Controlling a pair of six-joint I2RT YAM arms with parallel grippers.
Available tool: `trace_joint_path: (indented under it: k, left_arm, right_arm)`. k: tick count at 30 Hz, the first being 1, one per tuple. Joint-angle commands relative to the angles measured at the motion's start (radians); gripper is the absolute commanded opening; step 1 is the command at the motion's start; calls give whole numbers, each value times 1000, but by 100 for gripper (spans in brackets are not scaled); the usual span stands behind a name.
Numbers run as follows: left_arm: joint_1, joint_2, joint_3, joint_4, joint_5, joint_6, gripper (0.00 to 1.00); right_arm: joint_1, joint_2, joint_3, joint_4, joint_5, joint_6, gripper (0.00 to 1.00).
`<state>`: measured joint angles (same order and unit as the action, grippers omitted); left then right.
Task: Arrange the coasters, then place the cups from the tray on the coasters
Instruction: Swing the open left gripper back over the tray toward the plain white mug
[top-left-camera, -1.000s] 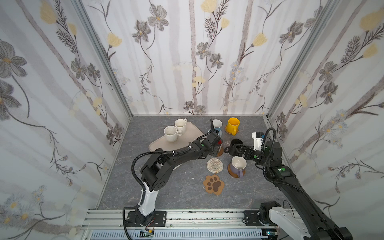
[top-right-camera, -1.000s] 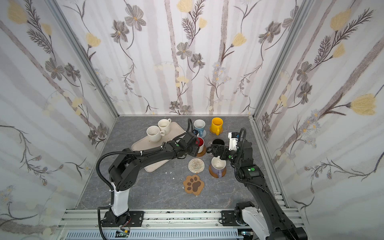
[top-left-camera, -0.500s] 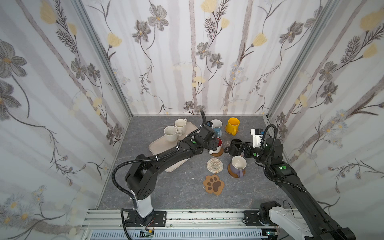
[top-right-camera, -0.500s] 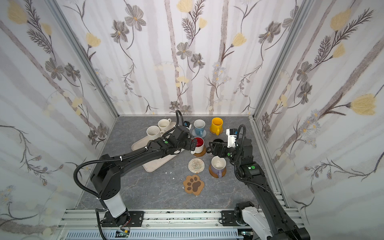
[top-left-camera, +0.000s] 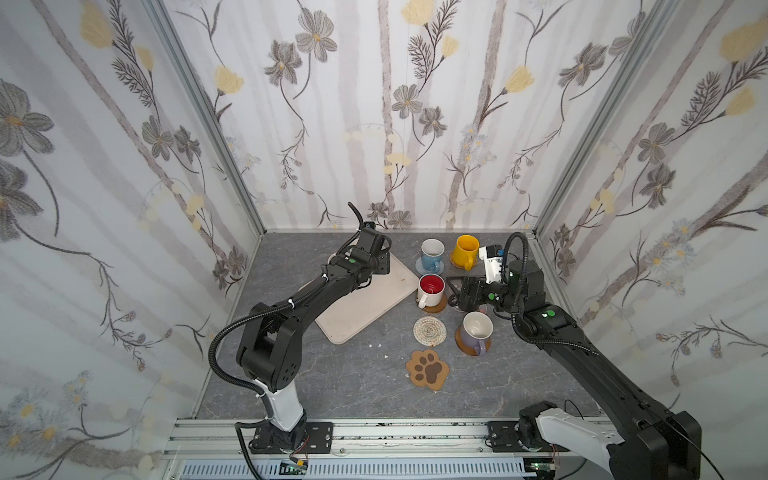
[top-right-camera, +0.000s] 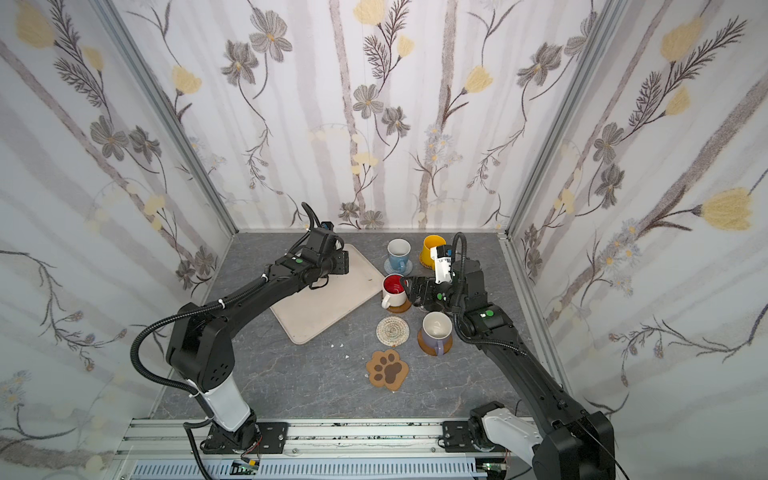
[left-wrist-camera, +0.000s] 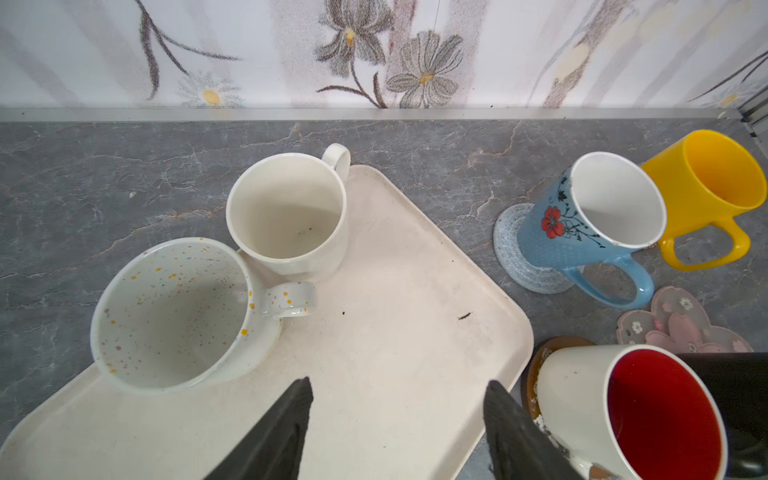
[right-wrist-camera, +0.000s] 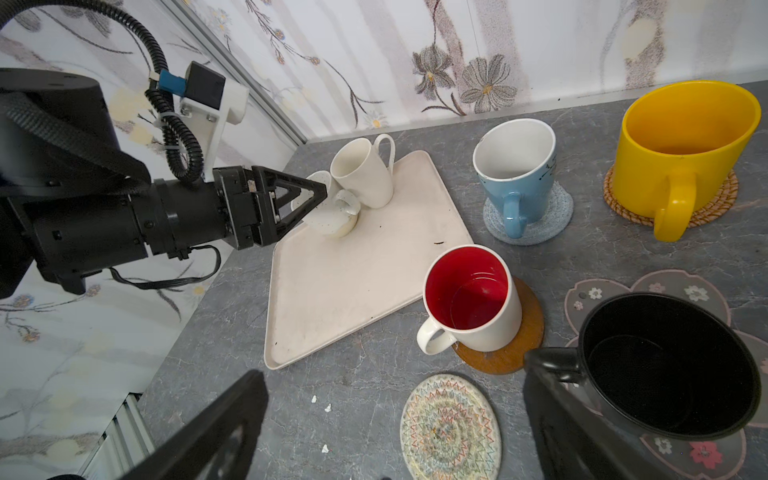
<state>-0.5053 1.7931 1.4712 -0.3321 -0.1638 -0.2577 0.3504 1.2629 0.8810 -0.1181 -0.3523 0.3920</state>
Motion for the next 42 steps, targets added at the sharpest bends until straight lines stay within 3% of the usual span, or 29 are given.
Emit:
trace_joint_path:
  k: [1, 7, 18, 42]
  left_arm:
    - [17, 61, 73, -84, 45, 107, 68]
    - [20, 189, 192, -166, 41, 253, 68]
    - [31, 252, 246, -170, -33, 398, 69]
    - [87, 342, 273, -174, 13, 403, 67]
  right_arm:
    - [3, 20, 16, 56, 0, 6, 97]
    - [4, 52, 16, 73, -9, 7, 97]
    - [4, 109, 22, 93, -24, 2, 97]
    - [-9, 179, 66, 77, -46, -8, 96]
